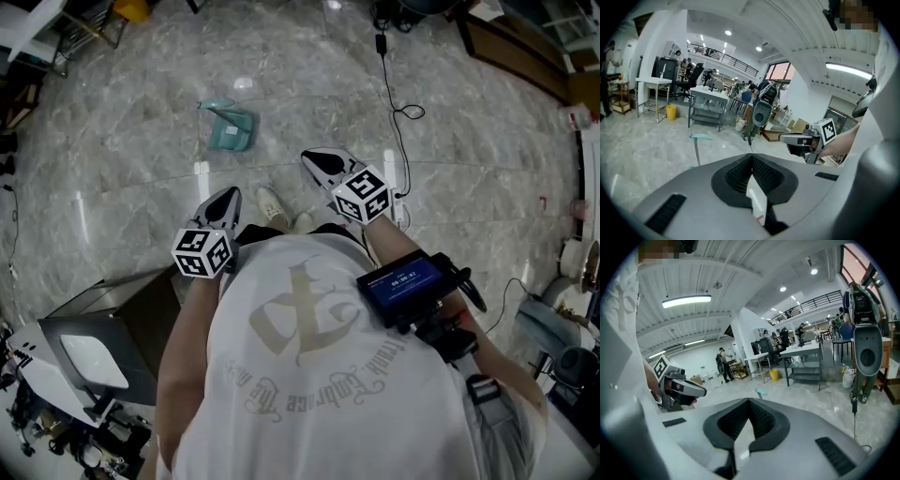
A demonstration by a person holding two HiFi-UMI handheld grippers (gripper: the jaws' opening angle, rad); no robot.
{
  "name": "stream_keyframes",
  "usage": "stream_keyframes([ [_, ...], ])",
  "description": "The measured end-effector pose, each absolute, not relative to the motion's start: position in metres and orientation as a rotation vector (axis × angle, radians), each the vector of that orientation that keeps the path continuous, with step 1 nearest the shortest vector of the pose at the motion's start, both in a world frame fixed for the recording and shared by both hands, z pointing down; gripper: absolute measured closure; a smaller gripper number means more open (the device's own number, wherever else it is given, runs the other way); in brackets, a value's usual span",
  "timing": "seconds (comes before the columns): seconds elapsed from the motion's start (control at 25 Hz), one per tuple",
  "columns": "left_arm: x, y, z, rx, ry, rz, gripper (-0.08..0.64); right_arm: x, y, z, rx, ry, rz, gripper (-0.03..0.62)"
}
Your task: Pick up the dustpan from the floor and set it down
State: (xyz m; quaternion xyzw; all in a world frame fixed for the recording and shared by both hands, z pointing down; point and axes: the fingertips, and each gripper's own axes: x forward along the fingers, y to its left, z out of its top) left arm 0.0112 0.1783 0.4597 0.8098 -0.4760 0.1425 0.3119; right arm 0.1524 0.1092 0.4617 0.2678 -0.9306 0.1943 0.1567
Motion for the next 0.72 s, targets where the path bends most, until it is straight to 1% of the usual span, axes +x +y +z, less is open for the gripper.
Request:
stream_keyframes([
  [0.48,-0.035,0.11,0.485,2.12,-1.219,0.347,0.549,0.113,0.049,0.486,0.793,-2.594,0.569,0.577],
  [0.72,-0.05,0.097,0.485,2.112,-1.208,0.317,0.549,0.097,0.031,0.476,0.794,-2.58,0.535,0.577],
])
